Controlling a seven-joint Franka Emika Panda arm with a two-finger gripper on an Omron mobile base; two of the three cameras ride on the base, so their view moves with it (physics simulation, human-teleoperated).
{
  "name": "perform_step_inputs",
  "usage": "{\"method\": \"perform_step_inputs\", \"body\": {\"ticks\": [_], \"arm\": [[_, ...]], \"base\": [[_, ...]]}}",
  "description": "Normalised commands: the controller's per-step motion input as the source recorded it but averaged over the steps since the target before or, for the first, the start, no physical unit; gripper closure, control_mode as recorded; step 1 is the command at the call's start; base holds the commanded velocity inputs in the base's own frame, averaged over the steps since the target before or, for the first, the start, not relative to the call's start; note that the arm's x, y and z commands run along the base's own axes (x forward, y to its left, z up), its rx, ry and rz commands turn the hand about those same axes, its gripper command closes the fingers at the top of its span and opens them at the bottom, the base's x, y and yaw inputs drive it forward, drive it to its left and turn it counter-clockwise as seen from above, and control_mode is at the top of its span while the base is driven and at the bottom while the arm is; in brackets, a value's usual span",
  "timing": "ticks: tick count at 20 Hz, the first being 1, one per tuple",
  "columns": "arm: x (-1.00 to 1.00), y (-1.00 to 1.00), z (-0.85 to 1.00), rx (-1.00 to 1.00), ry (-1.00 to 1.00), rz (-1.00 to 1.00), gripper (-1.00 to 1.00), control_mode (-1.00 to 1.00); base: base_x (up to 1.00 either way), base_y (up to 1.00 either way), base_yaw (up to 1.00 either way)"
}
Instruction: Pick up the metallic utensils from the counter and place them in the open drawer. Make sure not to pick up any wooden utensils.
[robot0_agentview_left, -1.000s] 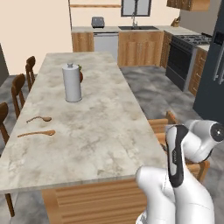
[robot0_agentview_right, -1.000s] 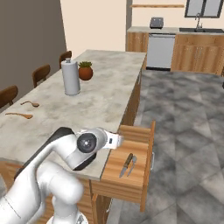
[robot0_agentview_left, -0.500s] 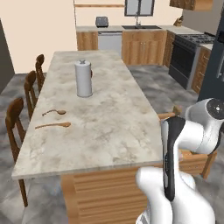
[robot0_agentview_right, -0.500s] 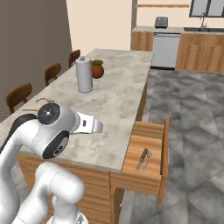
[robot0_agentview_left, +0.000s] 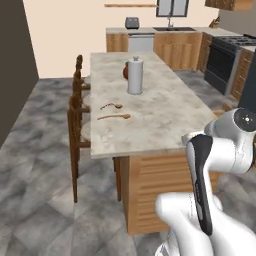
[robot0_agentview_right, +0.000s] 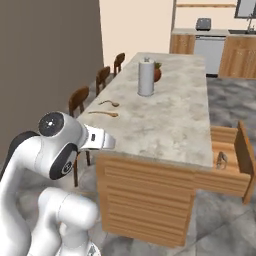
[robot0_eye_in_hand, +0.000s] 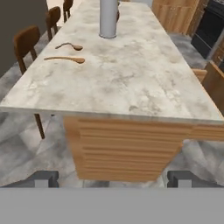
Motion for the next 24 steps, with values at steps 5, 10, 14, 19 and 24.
{"method": "perform_step_inputs", "body": {"ticks": [5,10,14,19,24], "arm": [[0.0,0.0,0.0,0.0,0.0,0.0,-1.0,1.0],[0.0,0.0,0.0,0.0,0.0,0.0,-1.0,1.0],[0.0,0.0,0.0,0.0,0.0,0.0,-1.0,1.0],[0.0,0.0,0.0,0.0,0.0,0.0,-1.0,1.0],[0.0,0.0,0.0,0.0,0.0,0.0,-1.0,1.0]], "base": [[0.13,1.0,-0.1],[0.47,1.0,-0.41],[0.55,1.0,-0.52],[0.65,1.0,-0.6],[0.61,1.0,-0.62]]}}
